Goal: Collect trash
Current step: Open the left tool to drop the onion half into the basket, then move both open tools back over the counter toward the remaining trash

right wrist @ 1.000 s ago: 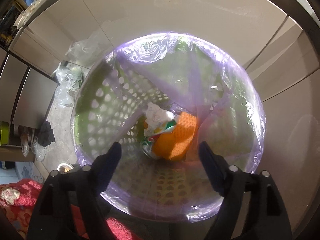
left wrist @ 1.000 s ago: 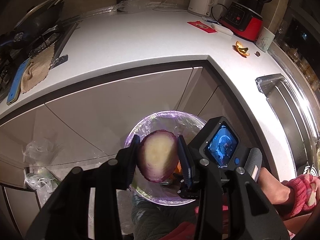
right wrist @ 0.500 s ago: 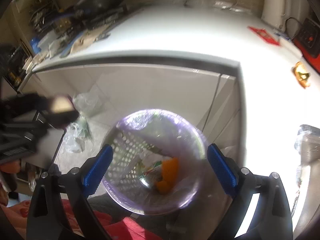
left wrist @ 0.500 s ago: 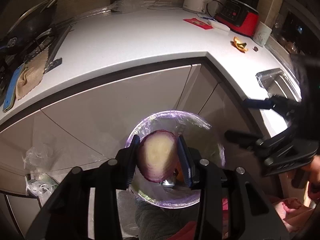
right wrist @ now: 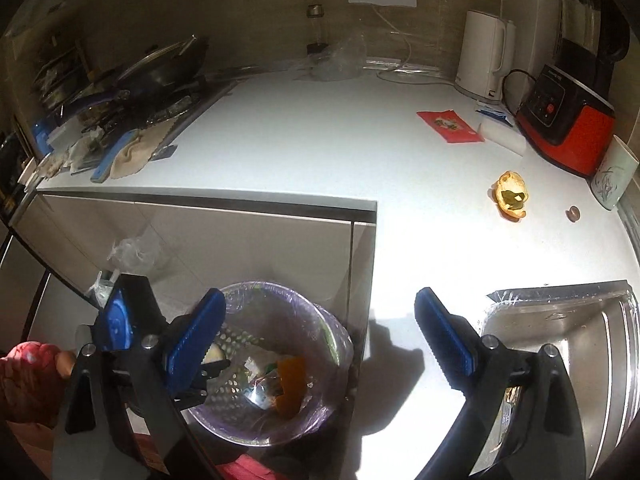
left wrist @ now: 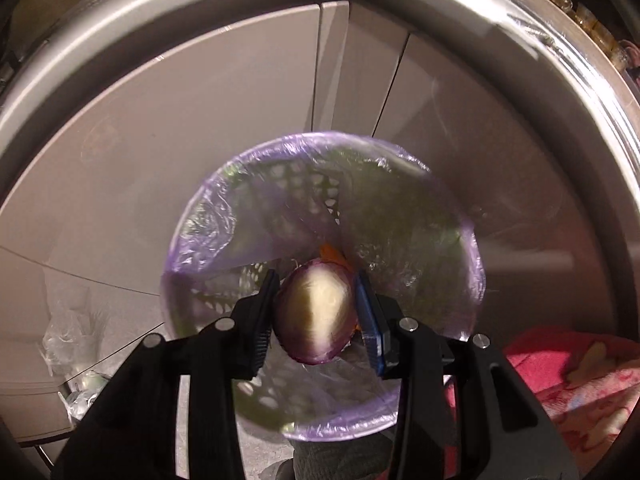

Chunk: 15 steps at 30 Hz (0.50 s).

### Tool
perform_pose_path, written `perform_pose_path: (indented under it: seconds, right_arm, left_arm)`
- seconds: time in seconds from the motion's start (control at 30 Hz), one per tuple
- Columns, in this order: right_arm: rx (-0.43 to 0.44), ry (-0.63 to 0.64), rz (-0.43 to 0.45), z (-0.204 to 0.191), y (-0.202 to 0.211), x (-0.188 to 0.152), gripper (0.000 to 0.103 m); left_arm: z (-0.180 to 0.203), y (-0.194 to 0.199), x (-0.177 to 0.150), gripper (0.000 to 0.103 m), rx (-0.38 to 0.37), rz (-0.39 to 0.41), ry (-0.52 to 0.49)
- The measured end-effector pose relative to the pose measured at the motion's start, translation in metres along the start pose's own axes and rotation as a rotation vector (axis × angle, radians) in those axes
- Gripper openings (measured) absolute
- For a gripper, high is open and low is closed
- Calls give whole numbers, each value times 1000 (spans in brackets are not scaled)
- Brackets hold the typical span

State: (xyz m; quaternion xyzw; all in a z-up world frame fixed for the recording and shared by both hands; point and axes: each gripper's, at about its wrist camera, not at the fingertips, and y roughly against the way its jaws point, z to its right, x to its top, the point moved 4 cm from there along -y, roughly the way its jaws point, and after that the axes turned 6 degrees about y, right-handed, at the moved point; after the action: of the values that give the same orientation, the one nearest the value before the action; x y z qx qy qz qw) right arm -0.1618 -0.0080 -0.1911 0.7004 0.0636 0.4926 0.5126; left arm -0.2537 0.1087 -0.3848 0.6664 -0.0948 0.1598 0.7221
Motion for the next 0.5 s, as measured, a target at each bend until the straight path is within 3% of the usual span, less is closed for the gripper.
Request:
perform_pose_path:
  seconds: [0.17, 0.33, 0.43, 0.5]
  right_arm:
    - [-1, 29, -40, -12, -8, -1, 95]
    - [2, 33, -60, -15, -15, 0, 95]
    - [9, 25, -69, -15, -19, 1, 95]
    - [14, 15, -73, -16, -20, 0, 95]
  left_arm:
    - [-4, -28, -4, 39, -14, -46, -9]
    - [-6, -36, -8, 80, -26, -55, -6]
    - [-3, -33, -10, 88, -25, -43, -5]
    - [-2, -33, -10, 88, -26, -42, -4]
